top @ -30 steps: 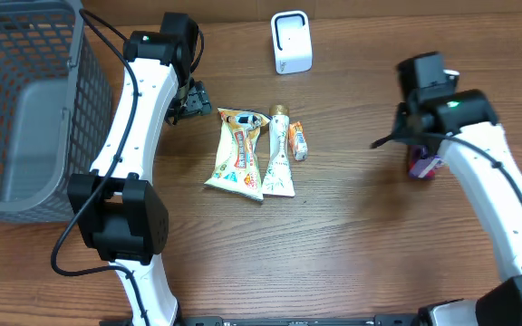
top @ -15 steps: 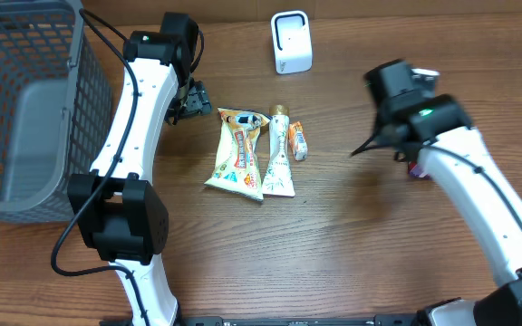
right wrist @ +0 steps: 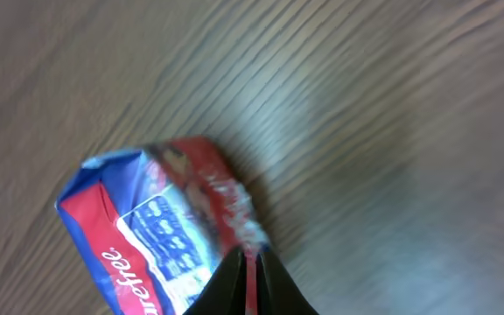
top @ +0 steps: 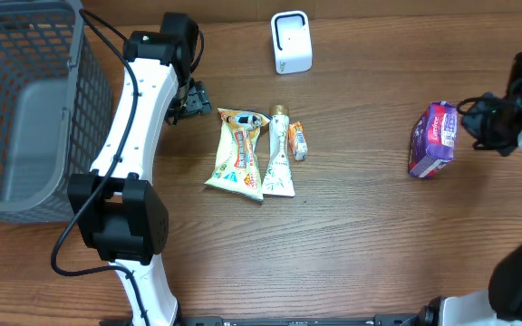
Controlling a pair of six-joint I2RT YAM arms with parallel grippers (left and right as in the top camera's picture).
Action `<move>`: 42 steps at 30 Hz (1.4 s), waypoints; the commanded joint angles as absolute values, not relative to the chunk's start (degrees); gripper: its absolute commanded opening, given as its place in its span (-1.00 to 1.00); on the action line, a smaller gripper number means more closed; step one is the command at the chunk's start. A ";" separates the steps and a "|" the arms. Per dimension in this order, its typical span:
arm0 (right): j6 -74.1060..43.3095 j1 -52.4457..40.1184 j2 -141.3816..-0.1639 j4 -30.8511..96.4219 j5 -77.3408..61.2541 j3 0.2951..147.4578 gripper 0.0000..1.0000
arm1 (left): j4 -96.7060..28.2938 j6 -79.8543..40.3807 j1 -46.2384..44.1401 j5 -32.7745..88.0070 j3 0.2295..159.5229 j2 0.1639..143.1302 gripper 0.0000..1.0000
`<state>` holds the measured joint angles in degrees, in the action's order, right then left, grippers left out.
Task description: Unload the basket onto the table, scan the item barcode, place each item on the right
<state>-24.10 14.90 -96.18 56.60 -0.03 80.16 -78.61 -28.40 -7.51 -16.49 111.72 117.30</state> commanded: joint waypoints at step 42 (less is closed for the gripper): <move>-16.27 1.19 -105.49 49.98 -8.25 81.38 1.00 | -78.61 -29.21 -7.94 -16.47 111.90 117.73 0.99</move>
